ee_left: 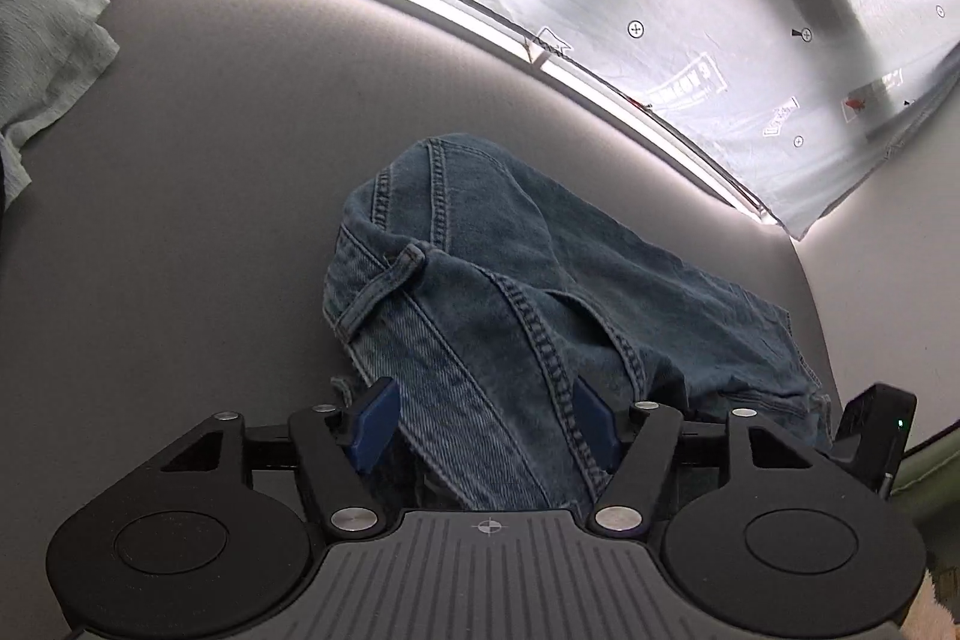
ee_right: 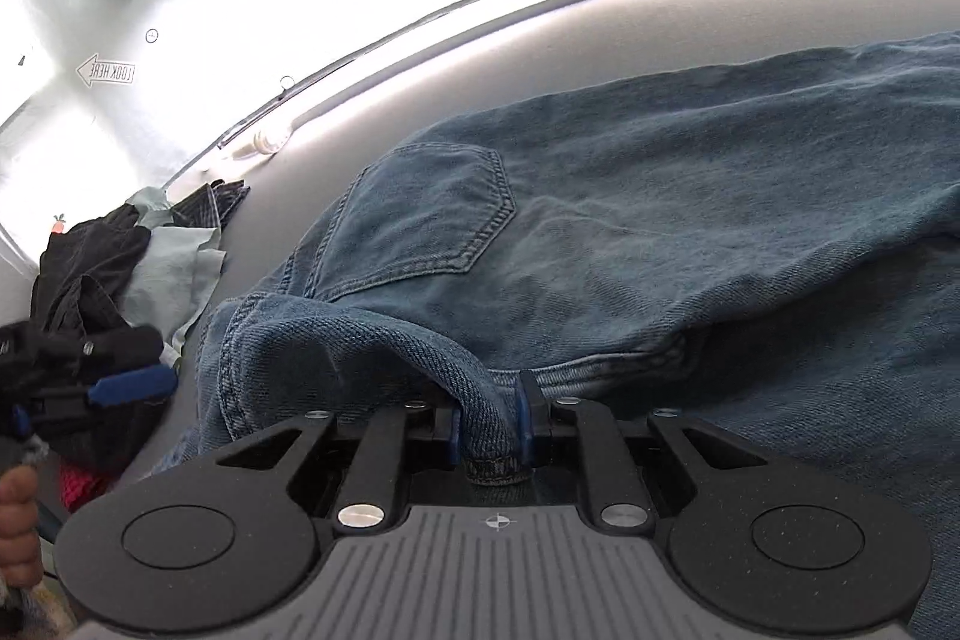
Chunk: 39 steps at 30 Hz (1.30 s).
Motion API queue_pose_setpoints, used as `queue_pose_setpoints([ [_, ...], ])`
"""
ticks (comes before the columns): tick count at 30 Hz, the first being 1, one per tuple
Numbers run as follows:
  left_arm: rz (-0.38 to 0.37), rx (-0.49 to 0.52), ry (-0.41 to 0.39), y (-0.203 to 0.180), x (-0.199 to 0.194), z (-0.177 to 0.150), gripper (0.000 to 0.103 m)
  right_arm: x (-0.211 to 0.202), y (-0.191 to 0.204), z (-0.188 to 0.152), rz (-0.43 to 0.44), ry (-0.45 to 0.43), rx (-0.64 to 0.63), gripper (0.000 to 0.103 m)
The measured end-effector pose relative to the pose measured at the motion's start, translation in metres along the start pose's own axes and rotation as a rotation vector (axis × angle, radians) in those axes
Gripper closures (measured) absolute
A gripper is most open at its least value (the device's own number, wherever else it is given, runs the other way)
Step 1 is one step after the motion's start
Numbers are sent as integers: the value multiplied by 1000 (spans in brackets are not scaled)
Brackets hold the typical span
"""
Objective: Fold clothes
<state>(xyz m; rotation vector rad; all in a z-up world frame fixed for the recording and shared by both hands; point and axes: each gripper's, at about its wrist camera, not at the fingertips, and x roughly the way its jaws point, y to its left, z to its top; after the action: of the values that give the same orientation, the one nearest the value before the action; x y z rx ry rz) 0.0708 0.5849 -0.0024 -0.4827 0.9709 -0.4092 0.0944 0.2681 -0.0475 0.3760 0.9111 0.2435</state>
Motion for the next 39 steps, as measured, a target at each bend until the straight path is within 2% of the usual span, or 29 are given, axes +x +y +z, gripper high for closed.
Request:
queue_pose_setpoints([
  [1, -29, 4, 23, -1, 0, -3, 5, 1, 1, 2, -5, -1, 1, 85],
  [4, -129, -18, 83, 0, 3, -6, 3, 3, 0, 7, -5, 3, 18, 85],
  [8, -196, -69, 165, 5, 20, -17, 1, 7, -2, 12, -3, 19, 21, 84],
  [9, -174, -82, 165, 5, 24, -20, 9, 7, -2, 13, -1, 23, 24, 84],
  [10, -152, -96, 164, 6, 29, -24, 37, 7, -2, 13, 3, 27, 26, 84],
  [12, -140, -133, 145, 8, 28, -30, 73, 7, -2, 14, 17, 37, 21, 84],
  [13, -152, -154, 123, 10, 23, -32, 84, 6, -2, 15, 23, 39, 15, 84],
  [15, -220, -192, 45, 18, 4, -34, 89, -1, -2, 14, 49, 43, -15, 85],
  [18, -265, -233, -33, 34, -26, -35, 90, -17, -1, 12, 125, 45, -50, 85],
  [20, -250, -222, -44, 41, -39, -36, 90, -28, 2, 9, 196, 54, -78, 85],
  [23, -152, -105, 19, 44, -51, -43, 90, -37, 20, 1, 248, 99, -193, 85],
  [27, 3, 48, 154, 50, -45, -62, 90, -28, 50, -18, 277, 240, -399, 85],
  [30, 124, 126, 261, 56, -14, -87, 88, -5, 48, -39, 250, 345, -401, 80],
  [32, 143, 123, 273, 62, -4, -95, 87, 8, 46, -48, 231, 397, -380, 79],
  [33, 146, 98, 270, 63, -4, -95, 86, 4, 44, -46, 231, 394, -362, 78],
  [34, 153, 87, 263, 62, -6, -94, 85, 0, 43, -44, 230, 389, -346, 75],
  [36, 163, 89, 238, 57, -14, -93, 82, -14, 43, -36, 202, 352, -332, 40],
  [39, 147, 69, 218, 53, -22, -90, 68, -39, 33, -23, 183, 273, -307, 37],
])
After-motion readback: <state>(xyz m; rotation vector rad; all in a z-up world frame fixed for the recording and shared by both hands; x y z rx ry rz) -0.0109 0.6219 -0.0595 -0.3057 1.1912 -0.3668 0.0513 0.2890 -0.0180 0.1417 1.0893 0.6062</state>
